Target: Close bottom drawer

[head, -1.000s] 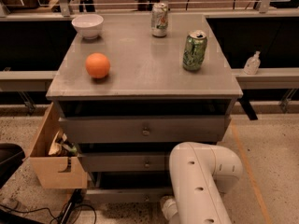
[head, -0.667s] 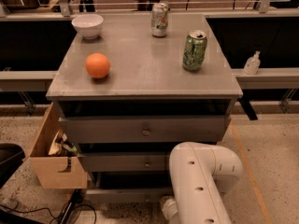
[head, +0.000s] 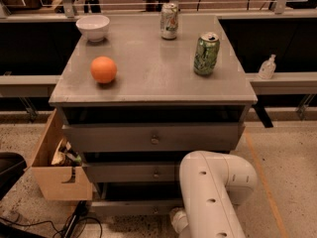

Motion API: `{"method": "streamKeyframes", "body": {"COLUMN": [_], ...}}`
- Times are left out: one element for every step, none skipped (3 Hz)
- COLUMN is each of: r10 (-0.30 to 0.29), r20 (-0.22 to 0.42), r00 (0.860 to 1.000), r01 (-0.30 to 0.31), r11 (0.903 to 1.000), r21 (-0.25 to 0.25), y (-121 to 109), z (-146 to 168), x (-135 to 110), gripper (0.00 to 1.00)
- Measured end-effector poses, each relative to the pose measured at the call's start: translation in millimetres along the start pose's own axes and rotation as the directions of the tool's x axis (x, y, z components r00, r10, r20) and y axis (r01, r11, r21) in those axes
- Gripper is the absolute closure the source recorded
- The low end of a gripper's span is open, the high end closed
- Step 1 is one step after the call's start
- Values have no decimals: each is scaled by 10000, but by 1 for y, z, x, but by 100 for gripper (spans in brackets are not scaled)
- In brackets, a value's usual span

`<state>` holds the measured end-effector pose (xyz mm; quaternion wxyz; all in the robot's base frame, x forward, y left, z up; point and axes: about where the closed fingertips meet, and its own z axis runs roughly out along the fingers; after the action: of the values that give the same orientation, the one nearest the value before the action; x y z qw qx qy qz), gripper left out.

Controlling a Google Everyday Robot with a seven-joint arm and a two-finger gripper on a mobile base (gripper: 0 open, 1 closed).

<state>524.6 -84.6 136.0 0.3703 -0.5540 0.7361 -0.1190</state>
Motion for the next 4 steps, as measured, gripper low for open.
{"method": "streamKeyframes", "body": {"r10": [-1, -1, -1, -2], "r20": [7, 8, 8, 15], "r00": [10000, 10000, 10000, 10000], "r01": [1, 1, 1, 2], "r11": [10000, 10000, 10000, 10000], "r21": [5, 6, 6, 10], "y": [0, 8, 8, 8], "z": [0, -8, -8, -7], "x": [-1, 1, 1, 1], "gripper": [7, 0, 0, 23]}}
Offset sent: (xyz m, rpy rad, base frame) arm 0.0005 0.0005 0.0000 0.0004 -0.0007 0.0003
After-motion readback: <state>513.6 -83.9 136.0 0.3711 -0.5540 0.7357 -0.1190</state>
